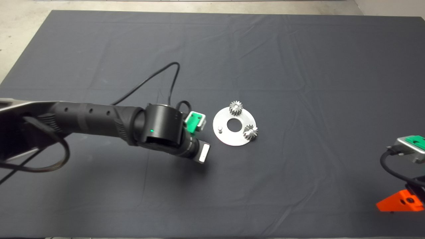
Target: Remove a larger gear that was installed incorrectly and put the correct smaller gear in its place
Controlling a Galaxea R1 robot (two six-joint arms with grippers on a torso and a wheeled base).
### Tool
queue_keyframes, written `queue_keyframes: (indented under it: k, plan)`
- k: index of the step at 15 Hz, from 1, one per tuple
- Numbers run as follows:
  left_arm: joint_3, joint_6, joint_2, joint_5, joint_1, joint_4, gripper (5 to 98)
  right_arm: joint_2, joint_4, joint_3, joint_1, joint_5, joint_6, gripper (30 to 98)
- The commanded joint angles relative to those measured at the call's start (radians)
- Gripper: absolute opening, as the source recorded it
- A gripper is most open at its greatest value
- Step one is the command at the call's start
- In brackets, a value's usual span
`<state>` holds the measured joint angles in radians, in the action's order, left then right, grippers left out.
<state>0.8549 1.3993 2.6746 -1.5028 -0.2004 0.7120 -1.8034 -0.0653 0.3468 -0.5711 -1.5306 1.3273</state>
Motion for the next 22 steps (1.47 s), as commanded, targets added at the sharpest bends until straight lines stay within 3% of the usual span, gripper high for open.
queue_keyframes:
  k: [1,3,8,13,16,22]
  plan:
    - [-0.013,0.047,0.103,-0.01,-0.057,-0.088,37.5,0.002,-0.033,-0.005,-0.013,-0.002,-0.005,97.7]
    - [0.012,0.05,0.104,-0.016,-0.073,-0.094,37.4,0.003,-0.033,-0.005,-0.013,-0.002,-0.005,97.7]
    - [0.112,0.043,0.133,-0.031,-0.157,-0.117,37.4,0.003,-0.033,-0.005,-0.013,-0.002,-0.005,97.7]
    - [0.23,0.006,0.185,-0.034,-0.159,-0.137,37.4,0.003,-0.034,-0.005,-0.013,-0.002,-0.005,97.7]
    - [0.357,-0.078,0.23,-0.033,-0.16,-0.137,37.4,-0.001,-0.033,-0.005,-0.012,-0.002,-0.005,97.7]
    - [0.357,-0.079,0.229,-0.034,-0.16,-0.137,37.4,0.003,-0.033,-0.005,-0.013,-0.002,-0.005,97.7]
